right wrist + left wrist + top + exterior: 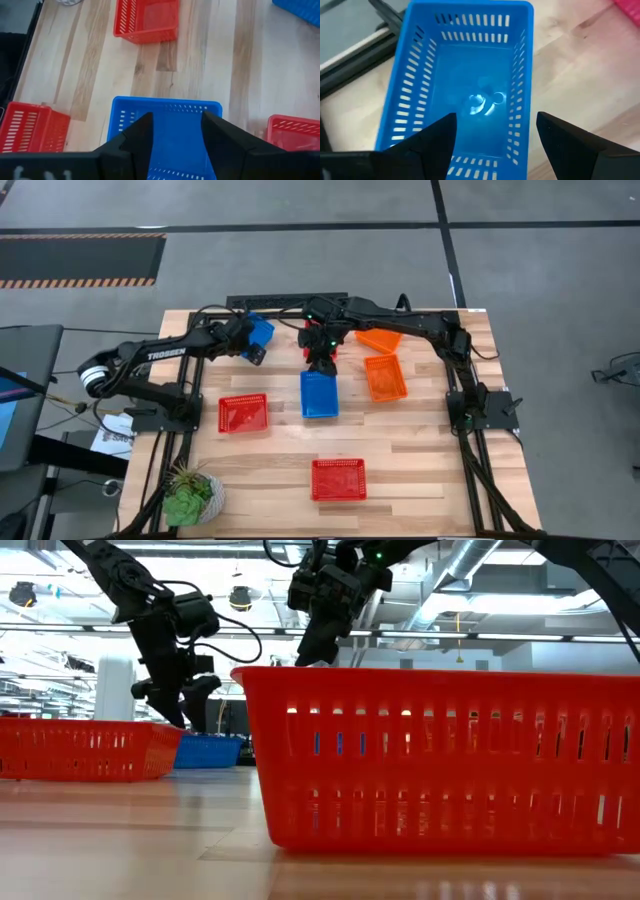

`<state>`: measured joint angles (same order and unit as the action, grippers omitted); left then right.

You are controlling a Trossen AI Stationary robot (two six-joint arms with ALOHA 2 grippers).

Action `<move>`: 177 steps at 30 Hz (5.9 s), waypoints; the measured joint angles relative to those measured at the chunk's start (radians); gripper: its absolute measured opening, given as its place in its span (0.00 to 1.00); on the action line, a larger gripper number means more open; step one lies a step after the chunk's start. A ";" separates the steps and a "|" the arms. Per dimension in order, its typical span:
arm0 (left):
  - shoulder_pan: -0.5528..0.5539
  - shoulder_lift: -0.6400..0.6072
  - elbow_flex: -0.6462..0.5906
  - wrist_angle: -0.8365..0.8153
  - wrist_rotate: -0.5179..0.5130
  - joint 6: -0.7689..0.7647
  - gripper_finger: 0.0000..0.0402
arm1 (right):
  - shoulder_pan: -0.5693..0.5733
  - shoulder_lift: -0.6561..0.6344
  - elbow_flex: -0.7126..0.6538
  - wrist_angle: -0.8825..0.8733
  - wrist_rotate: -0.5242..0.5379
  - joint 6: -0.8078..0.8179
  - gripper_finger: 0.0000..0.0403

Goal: Stack baskets by color
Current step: Stack the blue bin into the stacked blue bins

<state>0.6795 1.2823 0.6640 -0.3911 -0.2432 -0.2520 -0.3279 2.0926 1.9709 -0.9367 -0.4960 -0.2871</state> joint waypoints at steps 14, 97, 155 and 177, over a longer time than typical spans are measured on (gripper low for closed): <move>-0.002 0.014 0.000 0.009 0.255 -0.049 0.65 | -0.001 0.000 0.000 -0.007 -0.001 0.000 0.47; -0.173 -0.784 0.203 -0.461 0.097 -0.202 0.65 | 0.096 0.503 0.363 0.578 0.448 0.174 0.43; -0.173 -0.784 0.202 -0.494 0.097 -0.204 0.65 | 0.096 0.515 0.363 0.456 0.553 0.208 0.21; -0.173 -0.784 0.202 -0.494 0.097 -0.208 0.65 | 0.113 0.439 0.363 0.255 0.551 0.193 0.01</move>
<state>0.5064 0.4980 0.8661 -0.8852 -0.1467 -0.4603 -0.2146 2.5315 2.3341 -0.6820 0.0547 -0.0941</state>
